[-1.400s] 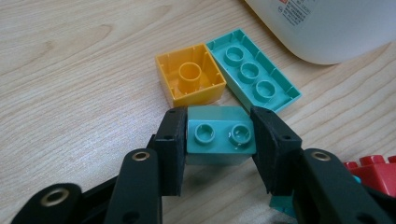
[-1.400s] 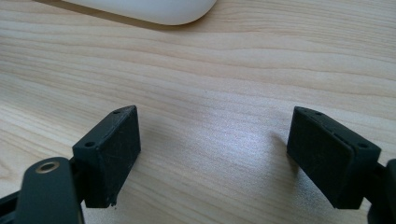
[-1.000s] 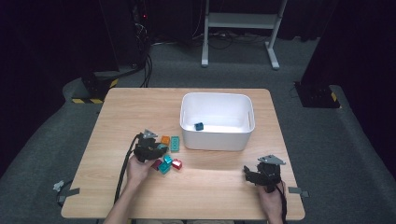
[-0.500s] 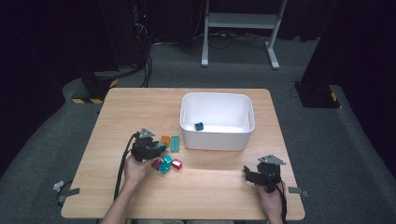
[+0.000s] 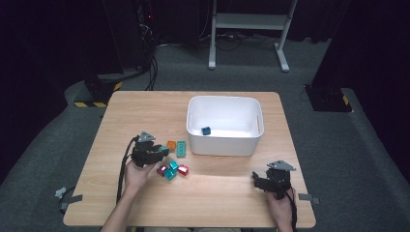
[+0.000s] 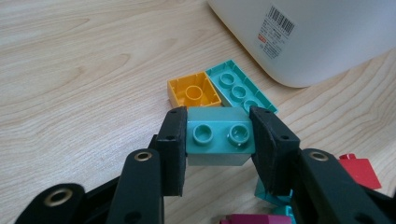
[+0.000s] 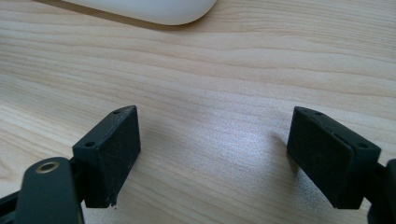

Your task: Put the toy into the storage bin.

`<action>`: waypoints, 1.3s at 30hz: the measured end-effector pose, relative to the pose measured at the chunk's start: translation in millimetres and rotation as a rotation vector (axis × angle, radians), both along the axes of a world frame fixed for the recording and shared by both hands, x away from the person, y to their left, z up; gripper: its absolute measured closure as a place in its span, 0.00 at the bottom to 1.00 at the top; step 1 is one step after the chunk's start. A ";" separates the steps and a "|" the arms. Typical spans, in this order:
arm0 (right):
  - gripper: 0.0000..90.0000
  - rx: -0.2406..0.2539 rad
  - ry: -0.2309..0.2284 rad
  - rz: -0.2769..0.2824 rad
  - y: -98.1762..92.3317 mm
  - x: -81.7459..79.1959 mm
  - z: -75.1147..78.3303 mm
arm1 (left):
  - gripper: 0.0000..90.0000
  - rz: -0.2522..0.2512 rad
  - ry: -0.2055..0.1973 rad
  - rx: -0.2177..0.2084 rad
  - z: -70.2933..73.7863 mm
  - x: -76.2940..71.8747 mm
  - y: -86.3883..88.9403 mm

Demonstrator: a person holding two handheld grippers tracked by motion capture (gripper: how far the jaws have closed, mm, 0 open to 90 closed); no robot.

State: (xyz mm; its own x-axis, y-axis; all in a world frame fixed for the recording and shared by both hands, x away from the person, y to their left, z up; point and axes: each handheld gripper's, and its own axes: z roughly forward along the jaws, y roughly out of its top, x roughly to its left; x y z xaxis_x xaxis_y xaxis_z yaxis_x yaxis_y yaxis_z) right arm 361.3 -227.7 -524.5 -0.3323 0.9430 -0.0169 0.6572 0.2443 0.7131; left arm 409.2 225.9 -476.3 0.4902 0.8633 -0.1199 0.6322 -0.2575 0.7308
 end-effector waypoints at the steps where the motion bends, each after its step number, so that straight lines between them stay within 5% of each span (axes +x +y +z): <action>1: 0.19 0.000 0.000 0.000 0.0 0.0 0.0 | 0.65 0.000 -0.003 -0.001 1.5 -0.3 0.5; 18: 0.19 0.000 0.000 0.000 0.0 0.0 0.0 | 0.65 0.001 -0.040 -0.055 30.4 -4.0 13.3; 39: 0.19 0.000 0.000 0.000 0.0 -0.1 0.0 | 0.65 -0.049 -0.077 -0.082 70.9 4.0 2.4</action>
